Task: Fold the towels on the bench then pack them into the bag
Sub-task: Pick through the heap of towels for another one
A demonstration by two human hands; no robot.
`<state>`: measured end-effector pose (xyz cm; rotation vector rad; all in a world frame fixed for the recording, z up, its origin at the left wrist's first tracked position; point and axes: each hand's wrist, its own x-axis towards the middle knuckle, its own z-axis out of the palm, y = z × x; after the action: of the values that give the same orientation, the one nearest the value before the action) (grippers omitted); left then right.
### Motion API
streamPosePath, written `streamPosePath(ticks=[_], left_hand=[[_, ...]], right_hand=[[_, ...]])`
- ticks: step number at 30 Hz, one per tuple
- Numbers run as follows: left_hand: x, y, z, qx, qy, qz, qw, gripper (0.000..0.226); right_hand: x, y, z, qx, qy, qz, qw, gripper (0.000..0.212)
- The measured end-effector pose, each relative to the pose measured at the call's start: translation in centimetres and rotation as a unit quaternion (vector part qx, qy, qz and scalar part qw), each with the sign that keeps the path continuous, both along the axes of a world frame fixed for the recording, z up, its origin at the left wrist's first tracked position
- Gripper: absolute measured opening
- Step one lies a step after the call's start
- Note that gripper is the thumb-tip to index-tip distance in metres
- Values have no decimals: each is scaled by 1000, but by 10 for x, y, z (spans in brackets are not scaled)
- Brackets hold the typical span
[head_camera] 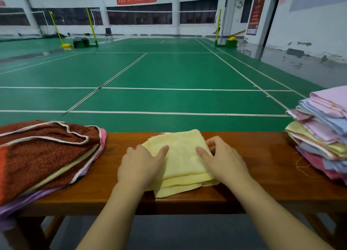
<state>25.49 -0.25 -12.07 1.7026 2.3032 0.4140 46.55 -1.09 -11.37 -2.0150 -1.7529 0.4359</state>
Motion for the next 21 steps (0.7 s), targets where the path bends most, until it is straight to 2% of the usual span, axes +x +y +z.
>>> streamPosePath(ticks=[5, 8, 11, 14, 21], left_hand=[[33, 1, -7, 52, -21, -56, 997, 60], [38, 3, -9, 78, -64, -74, 992, 51], [43, 3, -10, 97, -82, -81, 989, 47], [58, 2, -13, 109, -63, -116, 985, 45], [140, 7, -18, 121, -99, -239, 958, 57]], right_hand=[[-19, 2, -9, 49, 20, 30, 998, 37], [-21, 3, -14, 70, 18, 41, 997, 27], [-8, 4, -15, 76, 1, 38, 996, 27], [19, 5, -15, 79, -30, 14, 996, 28], [120, 1, -3, 61, -101, -128, 985, 30]])
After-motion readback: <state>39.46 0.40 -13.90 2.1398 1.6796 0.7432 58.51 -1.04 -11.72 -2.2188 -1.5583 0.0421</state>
